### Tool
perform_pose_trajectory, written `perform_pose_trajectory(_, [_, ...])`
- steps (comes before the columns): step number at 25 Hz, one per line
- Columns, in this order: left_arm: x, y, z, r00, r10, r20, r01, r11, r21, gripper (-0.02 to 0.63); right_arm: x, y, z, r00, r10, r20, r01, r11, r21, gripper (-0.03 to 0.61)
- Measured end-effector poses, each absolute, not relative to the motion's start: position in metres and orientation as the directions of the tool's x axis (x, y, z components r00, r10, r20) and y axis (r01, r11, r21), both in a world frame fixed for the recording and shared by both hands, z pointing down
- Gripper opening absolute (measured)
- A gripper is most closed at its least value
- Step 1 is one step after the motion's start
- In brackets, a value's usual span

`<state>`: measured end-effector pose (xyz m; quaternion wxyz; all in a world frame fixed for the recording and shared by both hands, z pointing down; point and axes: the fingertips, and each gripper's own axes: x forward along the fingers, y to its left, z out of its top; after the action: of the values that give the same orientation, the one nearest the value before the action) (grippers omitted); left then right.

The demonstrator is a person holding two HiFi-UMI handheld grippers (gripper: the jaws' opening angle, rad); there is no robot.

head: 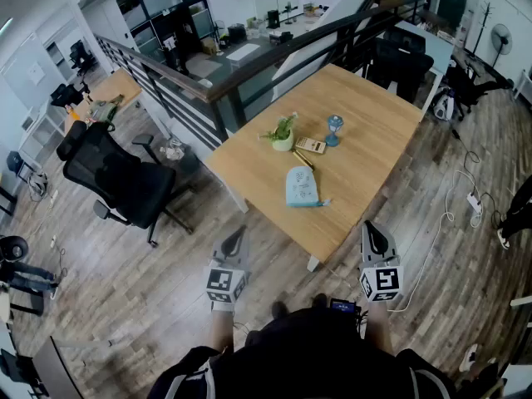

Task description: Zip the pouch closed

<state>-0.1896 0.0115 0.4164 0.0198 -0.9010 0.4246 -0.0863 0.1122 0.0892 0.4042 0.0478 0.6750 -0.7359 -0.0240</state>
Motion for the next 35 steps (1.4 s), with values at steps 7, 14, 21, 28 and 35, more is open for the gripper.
perform_pose_trajectory(7, [-0.176,0.014,0.422,0.625,-0.763,0.162,-0.757,-0.644,-0.114,0.002,0.119,0.088,0.404,-0.099,-0.994,0.036,-0.989,0.103,0.105,0.015])
perform_pose_trajectory(14, [-0.166,0.018,0.413,0.629,-0.764,0.144,-0.756,-0.644,-0.115,0.002,0.112,0.094,0.398,-0.162,-0.987,0.009,-0.977,0.162,0.136,0.015])
perform_pose_trajectory(21, [-0.139,0.017,0.419,0.647,-0.741,0.18,-0.733,-0.669,-0.119,0.002,0.13,0.102,0.41,-0.155,-0.988,0.024,-0.982,0.157,0.106,0.014])
perform_pose_trajectory(28, [-0.093,-0.002,0.429,0.639,-0.746,0.188,-0.75,-0.658,-0.063,0.002,0.184,0.113,0.445,-0.122,-0.992,0.044,-0.99,0.118,-0.078,0.014])
perform_pose_trajectory(35, [-0.075,0.003,0.413,0.617,-0.763,0.191,-0.755,-0.643,-0.132,0.002,0.211,0.102,0.45,-0.158,-0.987,0.024,-0.984,0.156,-0.083,0.015])
